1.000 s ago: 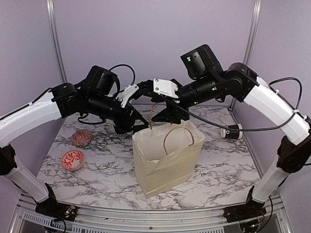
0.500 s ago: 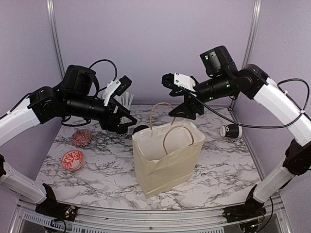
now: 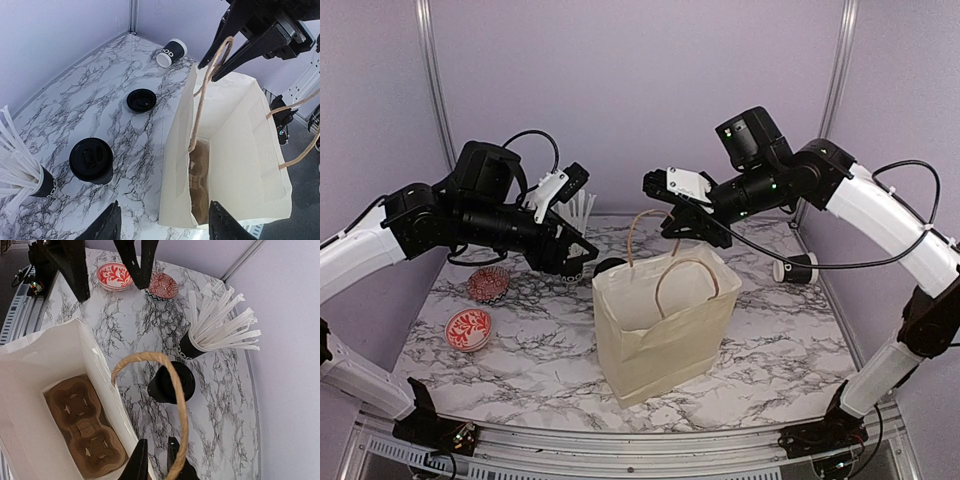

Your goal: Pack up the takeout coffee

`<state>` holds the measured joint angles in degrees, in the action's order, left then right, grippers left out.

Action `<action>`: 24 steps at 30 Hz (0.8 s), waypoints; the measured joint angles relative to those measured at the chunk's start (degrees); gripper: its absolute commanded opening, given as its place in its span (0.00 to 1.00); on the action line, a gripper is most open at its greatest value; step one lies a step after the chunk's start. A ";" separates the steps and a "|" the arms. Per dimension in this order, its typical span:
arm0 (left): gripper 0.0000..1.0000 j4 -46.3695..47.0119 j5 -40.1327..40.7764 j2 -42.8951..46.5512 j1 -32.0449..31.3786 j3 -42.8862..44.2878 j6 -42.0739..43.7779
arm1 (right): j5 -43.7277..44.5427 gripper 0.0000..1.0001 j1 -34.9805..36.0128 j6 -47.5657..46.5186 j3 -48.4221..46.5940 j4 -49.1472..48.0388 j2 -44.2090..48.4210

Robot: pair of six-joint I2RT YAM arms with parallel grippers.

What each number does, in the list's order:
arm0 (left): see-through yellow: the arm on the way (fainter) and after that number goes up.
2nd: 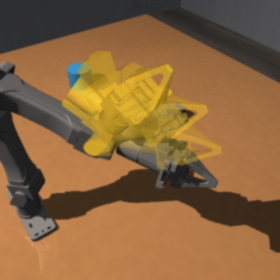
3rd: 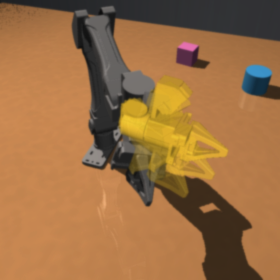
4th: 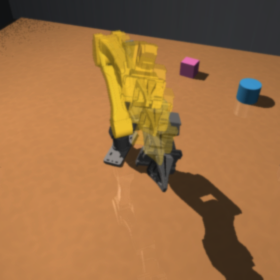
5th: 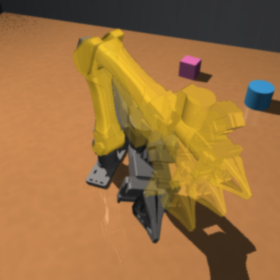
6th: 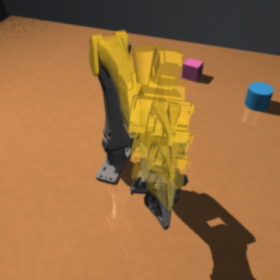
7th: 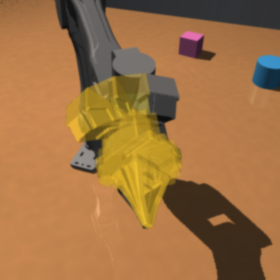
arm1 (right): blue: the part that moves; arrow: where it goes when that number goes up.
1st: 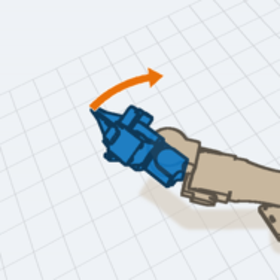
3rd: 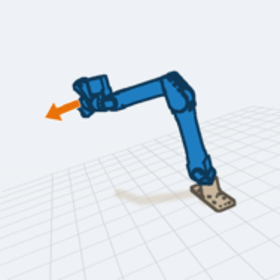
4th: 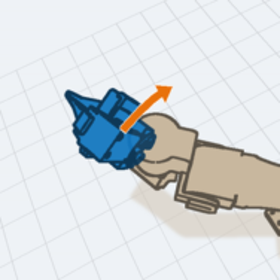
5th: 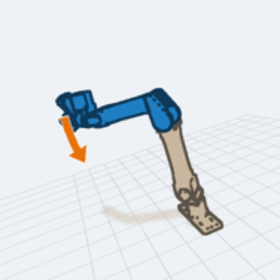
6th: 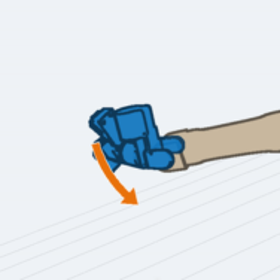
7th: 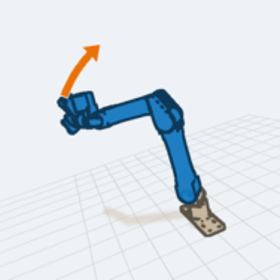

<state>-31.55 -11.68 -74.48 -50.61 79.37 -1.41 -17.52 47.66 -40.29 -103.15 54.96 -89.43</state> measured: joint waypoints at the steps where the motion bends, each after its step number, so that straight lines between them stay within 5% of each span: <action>1: 0.62 -0.02 1.09 0.07 0.00 0.00 -0.15 | 0.00 0.10 0.00 -0.04 0.00 0.00 -0.15; 17: 0.67 -2.58 19.96 1.11 3.54 -2.71 -2.71 | -1.81 0.05 -0.98 0.98 0.00 0.00 -0.70; 24: 0.62 -3.96 25.29 -0.22 6.75 -2.54 -4.33 | -3.04 0.05 -0.98 1.25 0.00 0.00 -1.99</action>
<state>-35.51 13.61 -74.70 -43.86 76.84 -5.74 -20.56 46.68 -39.05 -103.15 54.96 -91.42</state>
